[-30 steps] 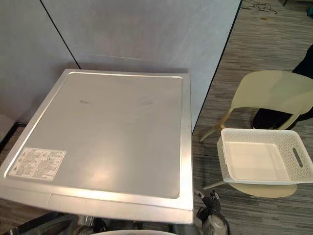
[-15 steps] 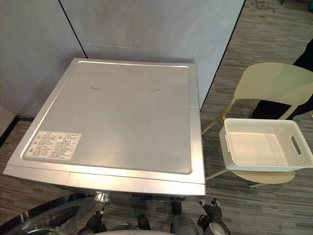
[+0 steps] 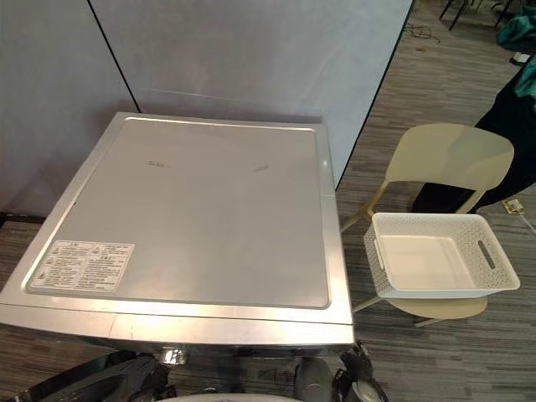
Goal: Pick up the laundry basket with both hands and put the clothes into the washing machine.
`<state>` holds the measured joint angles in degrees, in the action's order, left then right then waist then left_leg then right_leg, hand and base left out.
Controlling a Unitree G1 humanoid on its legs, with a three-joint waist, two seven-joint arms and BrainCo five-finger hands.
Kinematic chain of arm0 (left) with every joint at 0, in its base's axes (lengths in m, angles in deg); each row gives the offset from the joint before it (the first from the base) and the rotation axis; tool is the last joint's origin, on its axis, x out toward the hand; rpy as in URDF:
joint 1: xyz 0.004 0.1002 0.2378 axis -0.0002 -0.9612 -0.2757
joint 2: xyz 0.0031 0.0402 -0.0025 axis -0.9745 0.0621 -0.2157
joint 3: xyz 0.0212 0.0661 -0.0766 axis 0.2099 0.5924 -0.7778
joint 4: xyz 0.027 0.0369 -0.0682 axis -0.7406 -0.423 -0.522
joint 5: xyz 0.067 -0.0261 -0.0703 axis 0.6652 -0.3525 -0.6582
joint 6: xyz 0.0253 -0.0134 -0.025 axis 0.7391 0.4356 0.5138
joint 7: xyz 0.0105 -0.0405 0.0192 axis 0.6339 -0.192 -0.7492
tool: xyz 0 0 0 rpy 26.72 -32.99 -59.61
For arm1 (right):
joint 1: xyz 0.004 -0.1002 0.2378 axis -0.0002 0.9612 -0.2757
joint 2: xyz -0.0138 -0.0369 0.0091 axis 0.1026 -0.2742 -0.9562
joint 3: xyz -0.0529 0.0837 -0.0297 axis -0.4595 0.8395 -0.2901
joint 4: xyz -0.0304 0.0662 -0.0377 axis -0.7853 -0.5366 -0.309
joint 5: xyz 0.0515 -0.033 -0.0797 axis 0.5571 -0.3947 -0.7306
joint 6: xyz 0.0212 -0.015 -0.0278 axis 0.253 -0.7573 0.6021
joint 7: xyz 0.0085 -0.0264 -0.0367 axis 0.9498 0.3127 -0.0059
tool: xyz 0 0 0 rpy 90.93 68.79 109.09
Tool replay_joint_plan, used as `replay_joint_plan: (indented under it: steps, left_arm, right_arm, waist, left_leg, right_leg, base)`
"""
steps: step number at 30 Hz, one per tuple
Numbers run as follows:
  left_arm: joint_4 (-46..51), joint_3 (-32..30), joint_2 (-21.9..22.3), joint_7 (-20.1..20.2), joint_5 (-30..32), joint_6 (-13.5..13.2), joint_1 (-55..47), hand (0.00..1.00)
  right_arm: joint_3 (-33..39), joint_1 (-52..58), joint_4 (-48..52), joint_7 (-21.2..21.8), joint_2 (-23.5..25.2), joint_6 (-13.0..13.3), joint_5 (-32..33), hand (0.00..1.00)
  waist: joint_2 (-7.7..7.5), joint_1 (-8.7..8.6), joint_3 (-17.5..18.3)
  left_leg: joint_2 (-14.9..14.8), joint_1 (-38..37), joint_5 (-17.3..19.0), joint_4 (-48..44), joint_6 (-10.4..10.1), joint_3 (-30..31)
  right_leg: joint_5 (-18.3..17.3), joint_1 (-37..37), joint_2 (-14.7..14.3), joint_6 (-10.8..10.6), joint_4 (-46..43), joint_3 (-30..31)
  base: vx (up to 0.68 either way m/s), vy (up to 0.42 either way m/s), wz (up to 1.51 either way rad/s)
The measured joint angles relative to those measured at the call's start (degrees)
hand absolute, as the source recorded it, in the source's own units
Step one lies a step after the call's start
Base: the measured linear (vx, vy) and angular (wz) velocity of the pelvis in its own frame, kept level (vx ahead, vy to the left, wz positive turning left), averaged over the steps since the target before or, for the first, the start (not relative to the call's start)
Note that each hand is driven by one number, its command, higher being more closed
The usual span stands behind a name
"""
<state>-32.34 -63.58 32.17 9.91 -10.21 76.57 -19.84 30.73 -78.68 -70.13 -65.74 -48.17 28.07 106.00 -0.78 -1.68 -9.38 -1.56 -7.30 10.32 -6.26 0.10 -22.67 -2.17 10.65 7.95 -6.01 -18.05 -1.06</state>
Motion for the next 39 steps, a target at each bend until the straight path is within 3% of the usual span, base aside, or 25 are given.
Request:
replay_joint_plan:
  steps: [1, 3, 5, 8, 11, 13, 16, 24, 27, 31, 37, 39]
  left_arm:
    - [0.02, -0.01, 0.46, 0.0, 0.02, -0.05, 0.26, 0.0]
    - [-0.26, 0.0, 2.33, 0.02, 0.15, -0.1, 0.72, 0.0]
    - [-0.17, -0.16, 3.09, -0.09, 0.22, -0.39, 0.75, 0.0]
    - [-0.33, -2.26, 3.05, -1.37, -1.63, -0.04, 0.82, 0.0]
    - [-0.54, -2.15, 3.37, -1.34, -1.77, 0.06, 0.66, 0.0]
    - [-0.53, -2.12, 3.5, -0.79, -1.73, -0.01, 0.7, 0.0]
    - [-0.5, -1.89, 4.23, 0.07, -1.74, -0.07, 0.88, 0.0]
    - [-1.14, -1.68, 2.88, 0.12, 0.55, 0.27, 1.89, 0.0]
    - [-2.0, -1.75, 2.39, 0.1, 0.6, 0.35, 2.34, 0.0]
    - [-2.74, -1.78, 2.19, 0.11, 1.44, 0.59, 2.25, 0.0]
    - [-2.59, -2.48, 2.18, 0.05, 2.72, 0.84, 2.04, 0.0]
    - [-2.55, -2.52, 2.06, 0.04, 2.72, 0.69, 2.4, 0.0]
  right_arm:
    - [-0.16, -1.65, 0.01, 0.23, -0.51, 0.03, -0.49, 0.0]
    - [-0.48, -2.62, -0.11, 0.36, -1.87, 0.06, -1.65, 0.0]
    - [-0.53, -2.33, -1.59, 0.44, -2.19, -0.01, -2.07, 0.0]
    - [-0.18, -2.36, -2.68, 1.34, -3.75, -0.03, -2.11, 0.0]
    - [3.03, -2.57, -3.88, 1.18, -5.9, -0.09, -2.09, 0.0]
    - [4.24, -2.88, -5.15, 1.15, -6.92, -0.23, -2.09, 0.0]
    - [4.24, -3.45, -6.95, 1.16, -7.45, -0.28, -2.08, 0.0]
    - [3.75, -0.14, -7.52, 1.43, -5.27, -0.74, -2.09, 0.0]
    - [3.67, 0.94, -9.63, 1.54, -4.79, -1.06, -2.11, 0.0]
    - [3.56, 1.25, -9.64, 1.62, -4.14, -1.24, -2.18, 0.0]
    - [0.89, -3.16, -9.61, 2.55, -5.06, -1.2, -3.94, 0.0]
    - [-0.05, -4.7, -9.53, 2.65, -5.18, -1.12, -4.38, 0.0]
  waist:
    - [0.18, 0.45, 0.1]
    - [2.75, 0.38, -0.34]
    - [3.45, 1.06, -0.37]
    - [3.3, 2.56, -0.49]
    - [4.27, 2.46, 0.07]
    - [4.5, 2.54, 0.22]
    - [5.47, 2.61, 0.78]
    - [4.4, 2.14, 1.85]
    - [3.66, 1.98, 2.38]
    - [3.18, 2.2, 2.48]
    - [3.01, 2.56, 1.78]
    - [3.13, 2.16, 0.22]
  left_leg:
    - [-0.28, -0.07, -0.31, -0.05, -0.52, -0.15]
    - [-1.82, 0.16, -0.06, -1.78, -1.06, 0.56]
    - [-4.59, 1.99, 1.87, -9.76, -3.88, 2.75]
    - [-6.58, 4.82, 2.2, -19.12, -4.27, 6.47]
    - [-6.01, 4.31, 2.6, -16.64, -4.85, 9.54]
    - [-5.6, 3.17, 3.3, -13.87, -4.09, 10.19]
    - [-5.47, 1.8, 6.5, -9.43, -3.51, 9.81]
    - [-2.61, 2.14, 5.64, -5.11, -2.57, 2.93]
    - [-1.48, 1.24, 4.74, -3.79, -2.06, 3.84]
    - [-1.44, 1.07, 4.63, -3.75, -1.92, 6.0]
    - [-1.25, 0.77, 4.67, -4.23, -1.83, 3.38]
    - [-1.15, 0.86, 5.18, -5.91, -1.09, 3.02]
  right_leg:
    - [-0.16, -1.59, -0.78, 0.04, 3.48, 0.7]
    - [0.74, -3.79, -2.25, 0.82, 6.94, 1.24]
    - [0.15, -5.94, -3.76, 1.91, 7.49, 0.83]
    - [-1.91, -6.55, -4.85, 2.76, 5.0, 1.38]
    - [-2.08, -5.64, -5.21, 2.73, 3.9, 1.33]
    - [-1.77, -4.6, -5.72, 2.62, 3.42, 2.07]
    - [0.25, -3.08, -7.17, 2.48, 3.92, 4.44]
    - [9.74, -2.62, -7.05, 0.87, 16.45, 12.44]
    - [11.94, -3.64, -6.75, 0.89, 20.37, 13.08]
    - [12.13, -3.55, -7.12, 1.06, 20.18, 12.52]
    - [10.94, 0.45, -7.68, 1.19, 14.17, 12.01]
    - [8.91, 1.76, -6.76, 0.67, 10.58, 11.86]
  base:
    - [0.01, -0.214, -0.54]
    - [0.0, -0.161, -0.25]
    - [0.01, -0.149, 0.0]
    - [-0.04, -0.141, -0.16]
    - [-0.06, -0.037, 0.01]
    - [-0.07, 0.032, -0.13]
    - [-0.09, 0.058, -0.39]
    - [-0.05, 0.08, -0.55]
    - [0.1, 0.062, -0.25]
    - [0.08, -0.008, -0.07]
    - [-0.01, -0.022, -0.28]
    - [-0.09, -0.027, -0.01]
